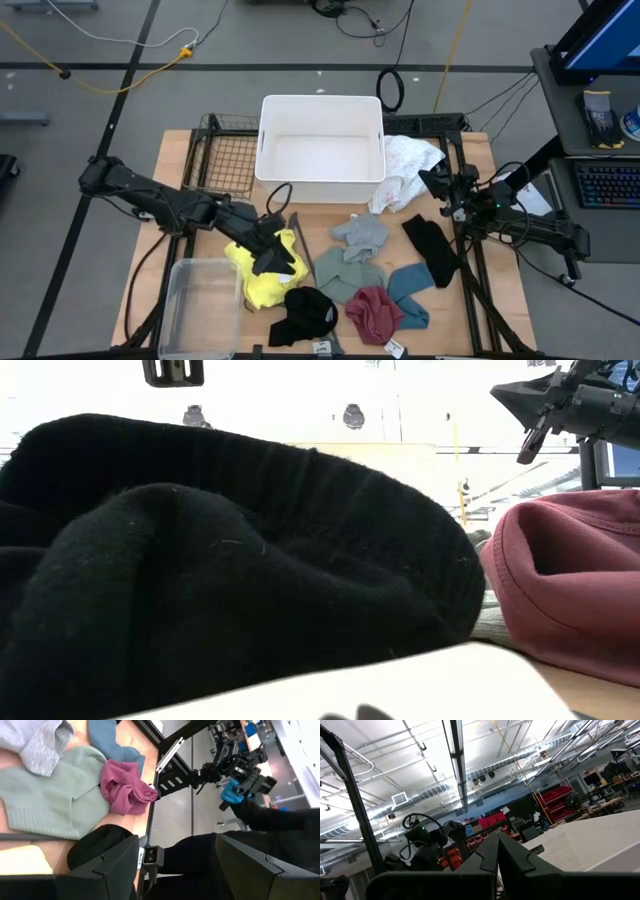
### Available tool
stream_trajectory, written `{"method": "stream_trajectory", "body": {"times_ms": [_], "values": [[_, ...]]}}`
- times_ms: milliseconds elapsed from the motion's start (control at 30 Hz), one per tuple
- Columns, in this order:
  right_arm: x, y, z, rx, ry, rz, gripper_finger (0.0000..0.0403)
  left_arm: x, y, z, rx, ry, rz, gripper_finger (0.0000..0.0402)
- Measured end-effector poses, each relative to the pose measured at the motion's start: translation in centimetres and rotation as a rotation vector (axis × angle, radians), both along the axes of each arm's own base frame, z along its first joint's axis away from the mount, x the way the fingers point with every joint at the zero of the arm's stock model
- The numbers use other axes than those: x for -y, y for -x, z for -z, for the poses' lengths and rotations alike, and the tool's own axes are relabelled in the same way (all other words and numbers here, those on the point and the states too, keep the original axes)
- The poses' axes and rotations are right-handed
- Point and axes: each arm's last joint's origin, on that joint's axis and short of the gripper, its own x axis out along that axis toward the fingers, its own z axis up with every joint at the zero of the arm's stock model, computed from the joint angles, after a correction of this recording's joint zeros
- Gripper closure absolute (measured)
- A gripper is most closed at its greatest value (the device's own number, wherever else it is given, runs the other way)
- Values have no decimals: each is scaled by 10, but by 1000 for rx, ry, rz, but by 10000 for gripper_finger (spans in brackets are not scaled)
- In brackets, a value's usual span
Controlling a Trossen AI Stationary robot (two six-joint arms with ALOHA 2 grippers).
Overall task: Pick & Place Cloths
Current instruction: Put the black underwear into the wired basket
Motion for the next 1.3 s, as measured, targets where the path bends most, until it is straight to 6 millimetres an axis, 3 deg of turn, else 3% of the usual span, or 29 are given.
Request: {"method": "stream_trajectory", "body": {"times_ms": [233,867,1300], "values": [[0,0,0,-1,-1,1,403,-1,0,0,-60,86,-98,133],[0,0,0,-1,-1,1,403,-1,5,10,-182,87,-107,133],[0,-1,3,-32,-7,3,403,31,-14,30,-242,164,6,133]]}}
